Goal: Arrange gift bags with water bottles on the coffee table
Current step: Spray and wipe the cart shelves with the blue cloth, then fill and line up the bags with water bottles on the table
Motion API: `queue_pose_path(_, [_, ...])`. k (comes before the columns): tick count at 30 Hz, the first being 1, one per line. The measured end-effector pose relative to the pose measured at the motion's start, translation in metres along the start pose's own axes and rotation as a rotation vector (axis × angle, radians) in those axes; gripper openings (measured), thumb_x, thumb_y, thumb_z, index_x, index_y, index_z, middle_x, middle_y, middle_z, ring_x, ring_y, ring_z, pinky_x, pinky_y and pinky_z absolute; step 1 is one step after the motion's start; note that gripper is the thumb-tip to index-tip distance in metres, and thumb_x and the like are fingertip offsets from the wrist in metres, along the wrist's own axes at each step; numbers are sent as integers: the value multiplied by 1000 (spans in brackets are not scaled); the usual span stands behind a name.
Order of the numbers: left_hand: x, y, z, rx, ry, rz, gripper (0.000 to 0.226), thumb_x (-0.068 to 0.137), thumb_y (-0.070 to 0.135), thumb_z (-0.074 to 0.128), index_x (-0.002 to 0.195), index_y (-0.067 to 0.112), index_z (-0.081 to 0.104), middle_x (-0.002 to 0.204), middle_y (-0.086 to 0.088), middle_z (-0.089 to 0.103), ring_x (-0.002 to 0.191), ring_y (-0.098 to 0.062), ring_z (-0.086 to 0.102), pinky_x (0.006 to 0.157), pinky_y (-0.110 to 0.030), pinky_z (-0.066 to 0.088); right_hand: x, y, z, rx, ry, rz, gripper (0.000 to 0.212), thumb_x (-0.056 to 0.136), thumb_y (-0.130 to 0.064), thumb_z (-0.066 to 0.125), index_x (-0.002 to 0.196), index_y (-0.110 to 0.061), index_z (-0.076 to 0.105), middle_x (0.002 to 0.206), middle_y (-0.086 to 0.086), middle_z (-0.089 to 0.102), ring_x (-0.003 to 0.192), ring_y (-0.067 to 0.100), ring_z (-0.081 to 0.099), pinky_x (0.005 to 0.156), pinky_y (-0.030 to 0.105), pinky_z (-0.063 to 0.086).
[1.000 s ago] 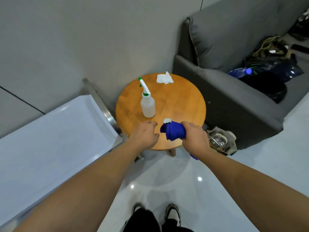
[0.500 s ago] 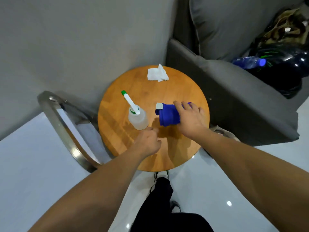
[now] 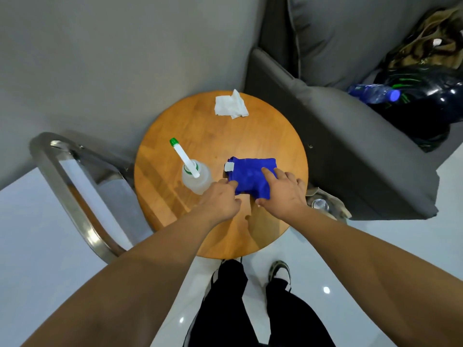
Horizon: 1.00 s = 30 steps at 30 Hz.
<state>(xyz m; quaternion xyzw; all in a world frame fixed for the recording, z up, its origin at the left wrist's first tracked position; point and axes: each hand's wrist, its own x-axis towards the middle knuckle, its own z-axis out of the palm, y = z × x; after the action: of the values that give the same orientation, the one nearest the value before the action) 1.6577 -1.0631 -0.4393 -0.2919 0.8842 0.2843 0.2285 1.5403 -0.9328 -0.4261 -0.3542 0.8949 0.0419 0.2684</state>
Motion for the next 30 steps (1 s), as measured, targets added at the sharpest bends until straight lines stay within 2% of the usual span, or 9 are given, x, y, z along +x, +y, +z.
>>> queue_pose_path(7, [-25,30,-16,7,65,-33,41,95,31,59,133,17,54,126,-6,57,118,-26,54,95,-36,48,-29,18,-13,47,30,-79,81,91,-55,64,156,-27,25,155,6,38,141,28,36,115,49,30])
queue_pose_path(12, [-53,84,-39,66,148,-46,55,97,31,57,148,15,43,146,-9,48,131,-28,48,103,-38,44,-63,48,-48,91,97,-129,82,91,-52,67,157,-26,26,158,5,36,143,28,35,114,46,33])
queue_pose_path(16, [-64,153,-62,92,265,5,58,99,31,60,152,21,39,153,-4,43,134,-25,48,100,-35,47,-87,90,-93,146,219,-114,83,89,-51,70,157,-28,28,159,5,36,144,29,34,114,48,35])
queue_pose_path(22, [-62,264,-112,246,366,293,56,97,37,59,147,17,44,146,-9,48,134,-31,44,109,-44,42,-132,170,-163,192,456,7,81,88,-51,71,154,-27,32,154,5,40,140,29,37,112,48,36])
queue_pose_path(25, [-62,322,-136,328,399,450,51,96,40,57,140,16,48,139,-8,51,131,-32,46,106,-47,42,-159,208,-192,190,569,132,81,87,-54,69,155,-28,32,154,3,41,140,29,37,111,48,37])
queue_pose_path(30, [-75,415,-157,393,411,737,51,96,37,57,143,18,47,140,-6,51,130,-30,46,106,-47,43,-221,258,-223,278,721,378,80,87,-56,68,154,-26,35,150,2,46,136,29,42,108,47,41])
